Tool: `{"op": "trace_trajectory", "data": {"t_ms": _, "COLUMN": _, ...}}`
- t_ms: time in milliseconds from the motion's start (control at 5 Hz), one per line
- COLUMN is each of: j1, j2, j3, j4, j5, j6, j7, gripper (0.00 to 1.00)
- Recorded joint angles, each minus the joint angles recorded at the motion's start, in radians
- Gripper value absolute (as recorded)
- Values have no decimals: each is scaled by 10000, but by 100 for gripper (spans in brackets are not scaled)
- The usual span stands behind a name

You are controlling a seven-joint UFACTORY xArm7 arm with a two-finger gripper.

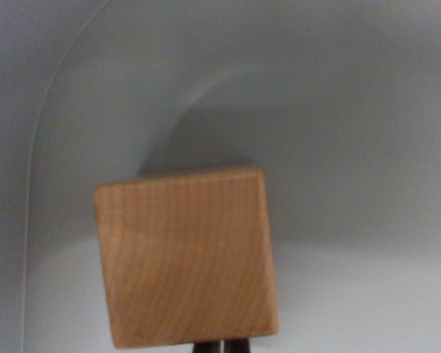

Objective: Push wooden cube

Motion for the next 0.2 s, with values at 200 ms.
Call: {"op": "trace_trajectory", "data": {"t_ms": 200, "j1": 0, "j2": 0, "j3": 0, "j4": 0, "j5": 0, "j6": 0, "j7": 0, "gripper": 100}}
